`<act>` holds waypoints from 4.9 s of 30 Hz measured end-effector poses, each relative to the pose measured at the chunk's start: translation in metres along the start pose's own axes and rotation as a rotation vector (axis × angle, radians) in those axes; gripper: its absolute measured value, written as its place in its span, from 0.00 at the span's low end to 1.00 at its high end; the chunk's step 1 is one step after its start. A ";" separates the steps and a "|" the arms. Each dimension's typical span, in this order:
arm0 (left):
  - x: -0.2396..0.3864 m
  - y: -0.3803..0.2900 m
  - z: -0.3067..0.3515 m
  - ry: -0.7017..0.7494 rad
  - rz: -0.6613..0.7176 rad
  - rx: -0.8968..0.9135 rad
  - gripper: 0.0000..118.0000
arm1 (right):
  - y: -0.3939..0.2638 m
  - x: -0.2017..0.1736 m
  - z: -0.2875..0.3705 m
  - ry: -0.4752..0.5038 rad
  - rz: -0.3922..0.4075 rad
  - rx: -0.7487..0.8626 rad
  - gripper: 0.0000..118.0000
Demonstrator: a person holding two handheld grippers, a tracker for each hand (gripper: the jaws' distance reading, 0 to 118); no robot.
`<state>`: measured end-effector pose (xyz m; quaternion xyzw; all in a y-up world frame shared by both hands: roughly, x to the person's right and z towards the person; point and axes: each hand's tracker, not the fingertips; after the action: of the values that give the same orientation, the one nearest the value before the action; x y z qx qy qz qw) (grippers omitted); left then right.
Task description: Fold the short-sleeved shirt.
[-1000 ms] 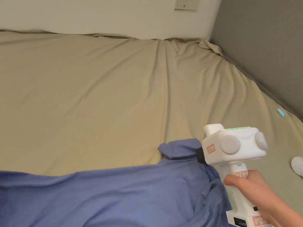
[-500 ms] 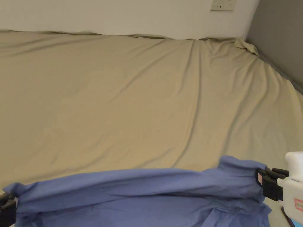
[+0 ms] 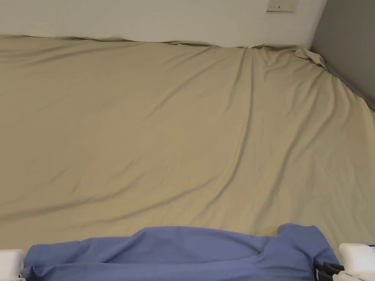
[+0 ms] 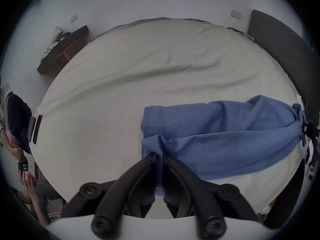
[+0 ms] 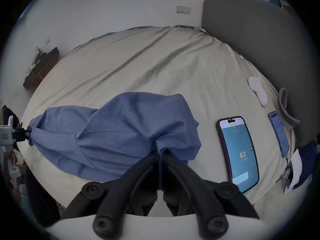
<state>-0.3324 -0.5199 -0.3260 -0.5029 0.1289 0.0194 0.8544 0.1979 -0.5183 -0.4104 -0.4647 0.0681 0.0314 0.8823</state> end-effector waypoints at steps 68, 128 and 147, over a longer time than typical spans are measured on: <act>-0.139 0.022 0.053 -0.244 0.293 0.119 0.05 | 0.046 -0.112 0.113 0.146 0.141 0.320 0.03; -0.012 0.038 0.121 -0.693 0.052 0.088 1.00 | 0.015 -0.075 0.137 0.184 0.085 0.290 0.03; 0.008 0.039 -0.060 -0.915 0.222 -0.146 0.11 | 0.019 -0.090 0.116 0.182 0.099 0.215 0.03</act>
<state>-0.3432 -0.5537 -0.3891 -0.4844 -0.2093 0.3392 0.7787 0.1172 -0.4112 -0.3473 -0.3647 0.1735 0.0250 0.9145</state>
